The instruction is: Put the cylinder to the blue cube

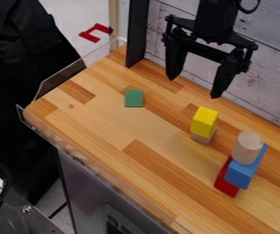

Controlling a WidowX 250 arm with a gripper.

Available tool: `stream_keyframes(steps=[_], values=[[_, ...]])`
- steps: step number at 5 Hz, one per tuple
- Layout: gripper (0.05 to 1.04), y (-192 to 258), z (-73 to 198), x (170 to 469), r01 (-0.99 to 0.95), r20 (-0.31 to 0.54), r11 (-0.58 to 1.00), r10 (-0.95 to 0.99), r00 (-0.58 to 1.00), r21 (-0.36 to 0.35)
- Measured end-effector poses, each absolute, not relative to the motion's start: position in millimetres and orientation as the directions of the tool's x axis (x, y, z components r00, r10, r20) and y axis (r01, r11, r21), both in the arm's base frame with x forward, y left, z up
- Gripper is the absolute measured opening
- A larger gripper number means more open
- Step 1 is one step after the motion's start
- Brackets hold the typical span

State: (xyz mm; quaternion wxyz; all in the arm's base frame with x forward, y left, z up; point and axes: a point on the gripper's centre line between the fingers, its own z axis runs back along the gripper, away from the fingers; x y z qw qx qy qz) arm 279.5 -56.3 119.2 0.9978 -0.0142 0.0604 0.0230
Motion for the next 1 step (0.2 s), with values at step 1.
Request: stream_keyframes(steps=[1], values=[[0.999,-56.3,119.2,279.5,-0.048,-0.121,0.999,0.044,0.992,-0.026]])
